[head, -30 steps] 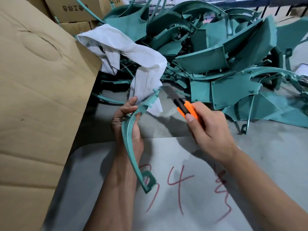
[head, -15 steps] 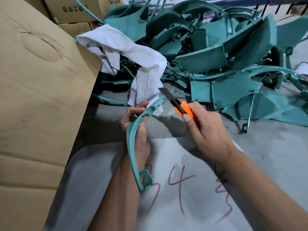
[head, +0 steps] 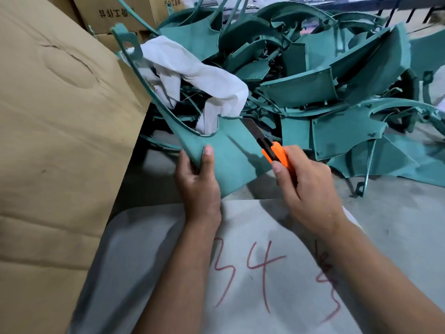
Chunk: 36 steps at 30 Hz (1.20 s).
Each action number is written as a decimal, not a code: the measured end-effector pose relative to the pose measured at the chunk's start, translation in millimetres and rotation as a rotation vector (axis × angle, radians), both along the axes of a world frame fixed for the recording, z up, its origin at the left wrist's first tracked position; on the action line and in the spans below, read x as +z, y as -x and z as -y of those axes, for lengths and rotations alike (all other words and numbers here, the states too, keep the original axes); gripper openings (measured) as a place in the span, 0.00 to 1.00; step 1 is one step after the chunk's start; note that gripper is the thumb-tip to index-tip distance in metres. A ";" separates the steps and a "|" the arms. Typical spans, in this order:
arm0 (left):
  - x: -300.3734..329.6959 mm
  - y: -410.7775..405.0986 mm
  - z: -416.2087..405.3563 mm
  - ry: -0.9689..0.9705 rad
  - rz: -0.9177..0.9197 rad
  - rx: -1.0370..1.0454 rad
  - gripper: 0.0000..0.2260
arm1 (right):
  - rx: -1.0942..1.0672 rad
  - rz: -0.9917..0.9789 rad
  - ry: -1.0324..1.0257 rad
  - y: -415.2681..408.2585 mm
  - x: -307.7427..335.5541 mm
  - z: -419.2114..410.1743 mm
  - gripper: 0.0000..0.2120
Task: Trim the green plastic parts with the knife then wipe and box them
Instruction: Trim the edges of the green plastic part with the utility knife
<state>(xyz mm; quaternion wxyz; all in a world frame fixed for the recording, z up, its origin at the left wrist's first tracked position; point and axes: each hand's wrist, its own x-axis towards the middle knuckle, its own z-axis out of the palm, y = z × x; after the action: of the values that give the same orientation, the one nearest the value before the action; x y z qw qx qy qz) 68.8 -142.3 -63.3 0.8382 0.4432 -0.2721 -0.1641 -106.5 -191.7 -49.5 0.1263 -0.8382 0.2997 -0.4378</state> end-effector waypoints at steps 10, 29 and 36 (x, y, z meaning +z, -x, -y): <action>-5.2 19.2 2.6 -0.112 0.135 -0.015 0.02 | 0.010 -0.066 -0.102 -8.9 -4.2 -4.7 0.12; -4.6 7.1 -8.0 -0.343 0.352 -0.402 0.09 | -0.010 -0.066 -0.245 -17.5 -4.8 -10.7 0.11; -9.5 13.3 -5.1 -0.286 0.271 -0.434 0.10 | -0.110 -0.121 -0.181 -11.9 -7.4 -6.4 0.15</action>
<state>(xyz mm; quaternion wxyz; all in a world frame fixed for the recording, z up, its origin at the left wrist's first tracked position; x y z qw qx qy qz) 55.5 -137.3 -72.9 0.6685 0.5060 -0.4444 -0.3156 -94.6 -185.3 -56.9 0.1589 -0.8305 0.3908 -0.3637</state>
